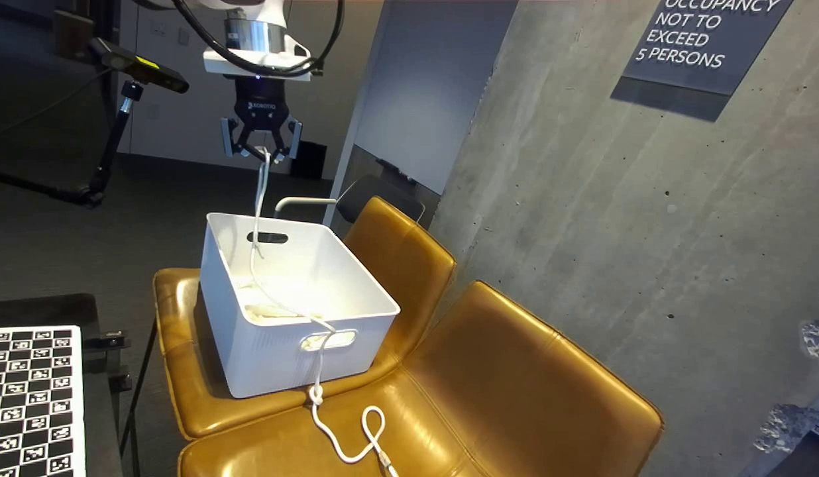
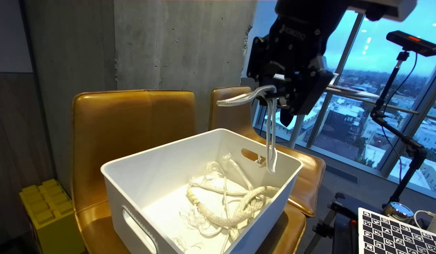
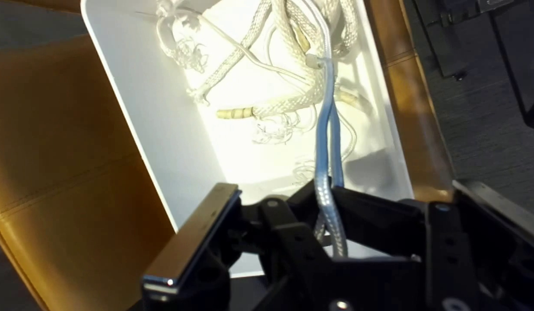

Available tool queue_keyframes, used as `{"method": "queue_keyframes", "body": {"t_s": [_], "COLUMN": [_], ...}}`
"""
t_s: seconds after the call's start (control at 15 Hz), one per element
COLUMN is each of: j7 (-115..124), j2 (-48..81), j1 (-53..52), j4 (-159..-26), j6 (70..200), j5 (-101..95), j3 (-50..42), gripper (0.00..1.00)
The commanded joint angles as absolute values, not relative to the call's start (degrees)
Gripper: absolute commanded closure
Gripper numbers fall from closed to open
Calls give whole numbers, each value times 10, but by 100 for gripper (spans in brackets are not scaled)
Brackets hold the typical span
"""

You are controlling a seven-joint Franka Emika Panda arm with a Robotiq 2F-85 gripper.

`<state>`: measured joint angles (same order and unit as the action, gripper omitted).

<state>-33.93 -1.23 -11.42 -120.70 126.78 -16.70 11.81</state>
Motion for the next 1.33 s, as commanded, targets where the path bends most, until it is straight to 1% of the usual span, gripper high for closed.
{"method": "queue_keyframes", "body": {"t_s": [0.0, 0.13, 0.2, 0.27, 0.33, 0.53, 0.93, 1.0, 1.27], "j7": [-358, -359, -358, -358, -357, -370, -484, -506, -590], "j2": [34, 51, 60, 66, 70, 76, 54, 57, 93], "j1": [-98, -90, -84, -80, -76, -58, 6, 18, 63], "j4": [-1176, -1169, -1168, -1169, -1171, -1188, -1246, -1249, -1236], "j6": [1303, 1325, 1337, 1347, 1353, 1373, 1397, 1400, 1398], "j5": [-168, -172, -174, -174, -175, -168, -117, -108, -73], "j3": [100, 95, 91, 87, 84, 75, 40, 31, -5], "gripper": [100, 100, 75, 74, 68, 46, 4, 0, 0]}}
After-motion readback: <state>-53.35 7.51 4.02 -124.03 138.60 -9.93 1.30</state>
